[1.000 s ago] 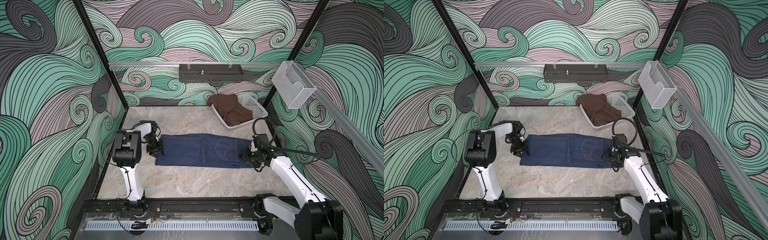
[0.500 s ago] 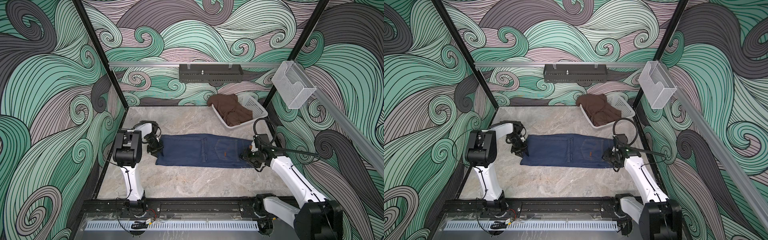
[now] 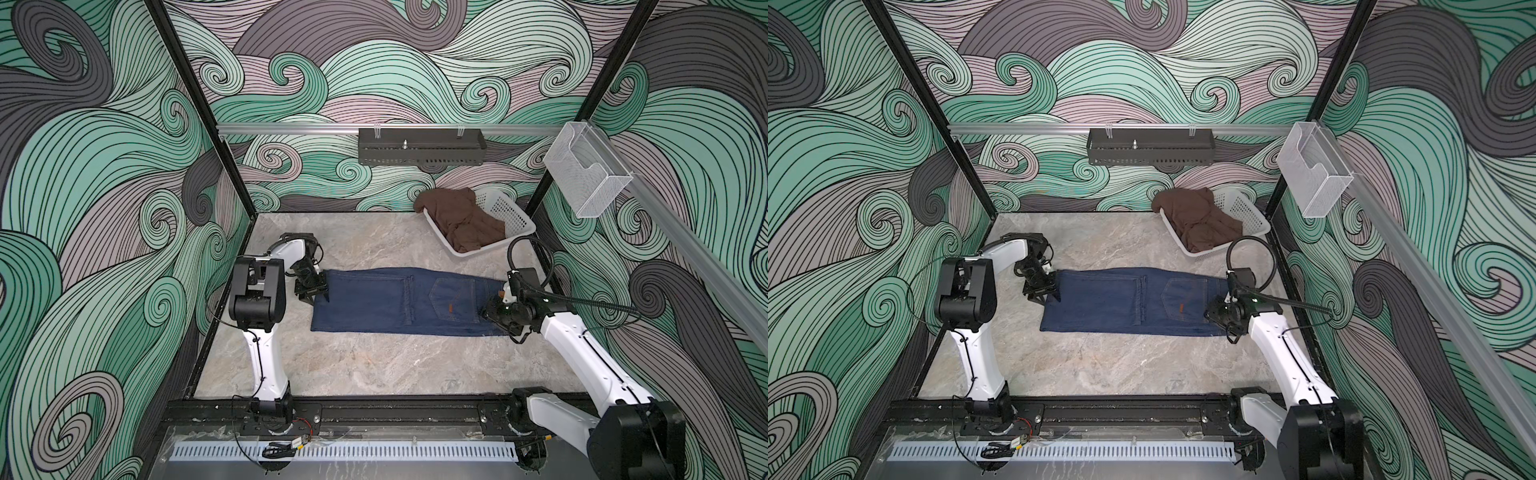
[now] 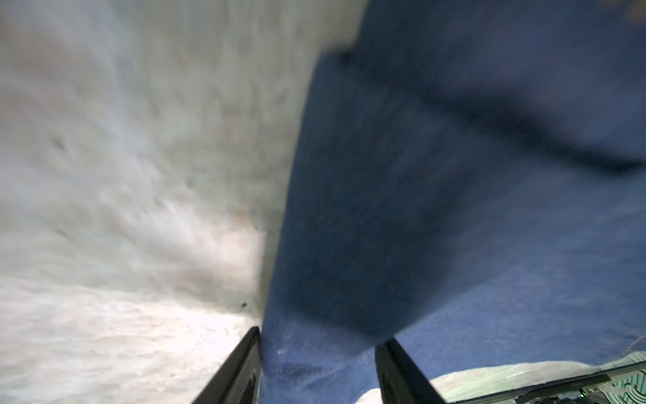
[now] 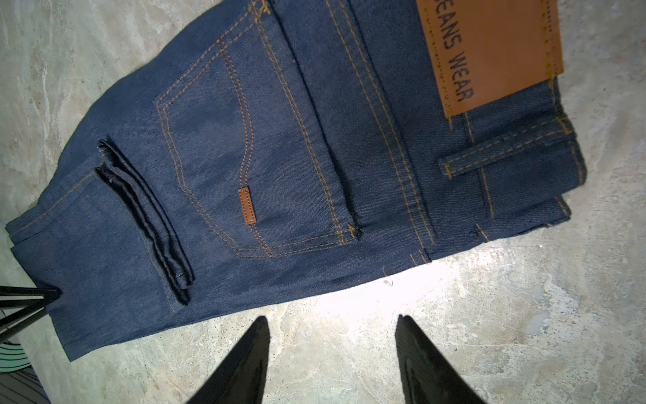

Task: Fold and stack the trousers
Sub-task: Fold the trousers at the center of the table.

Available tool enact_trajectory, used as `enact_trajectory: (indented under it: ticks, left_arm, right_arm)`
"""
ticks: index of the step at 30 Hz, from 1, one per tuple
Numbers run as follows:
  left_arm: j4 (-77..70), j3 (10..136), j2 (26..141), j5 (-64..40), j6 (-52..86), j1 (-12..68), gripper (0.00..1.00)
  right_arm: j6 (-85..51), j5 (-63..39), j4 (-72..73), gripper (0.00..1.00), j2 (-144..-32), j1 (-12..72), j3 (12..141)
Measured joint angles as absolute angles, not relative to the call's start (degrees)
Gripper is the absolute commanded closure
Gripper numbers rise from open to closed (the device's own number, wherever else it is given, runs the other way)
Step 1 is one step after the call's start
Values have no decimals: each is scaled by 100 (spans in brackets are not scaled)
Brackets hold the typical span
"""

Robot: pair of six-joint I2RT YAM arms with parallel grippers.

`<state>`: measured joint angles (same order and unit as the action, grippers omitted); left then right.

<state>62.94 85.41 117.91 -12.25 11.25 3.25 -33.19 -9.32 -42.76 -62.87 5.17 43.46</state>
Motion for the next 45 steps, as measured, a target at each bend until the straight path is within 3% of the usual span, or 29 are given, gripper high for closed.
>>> enact_trajectory:
  ticks: [8, 12, 17, 23, 34, 40, 45]
  left_arm:
    - [6261, 8718, 12057, -1372, 832, 237, 45]
    - [6226, 8667, 12049, -1461, 764, 228, 50]
    - [6125, 8350, 11876, -1610, 703, 198, 67]
    - [6014, 8027, 11690, -1678, 657, 196, 100]
    - [6204, 7959, 10388, -786, 655, -200, 100]
    - [6681, 8377, 10289, 344, 755, -882, 100]
    - [6993, 9085, 10291, 714, 799, -1070, 100]
  right_arm:
    - [-3317, -945, -4278, 41, -6283, 517, 4348]
    - [-3319, -945, -4283, 41, -6276, 517, 4346]
    - [-3319, -947, -4289, 41, -6228, 517, 4346]
    - [-3321, -950, -4292, 41, -6071, 513, 4346]
    - [-3288, -945, -4377, 31, -5944, 360, 4335]
    - [-3199, -945, -4338, 28, -6246, 252, 4338]
    - [-3190, -1319, -3986, 28, -6716, 235, 4338]
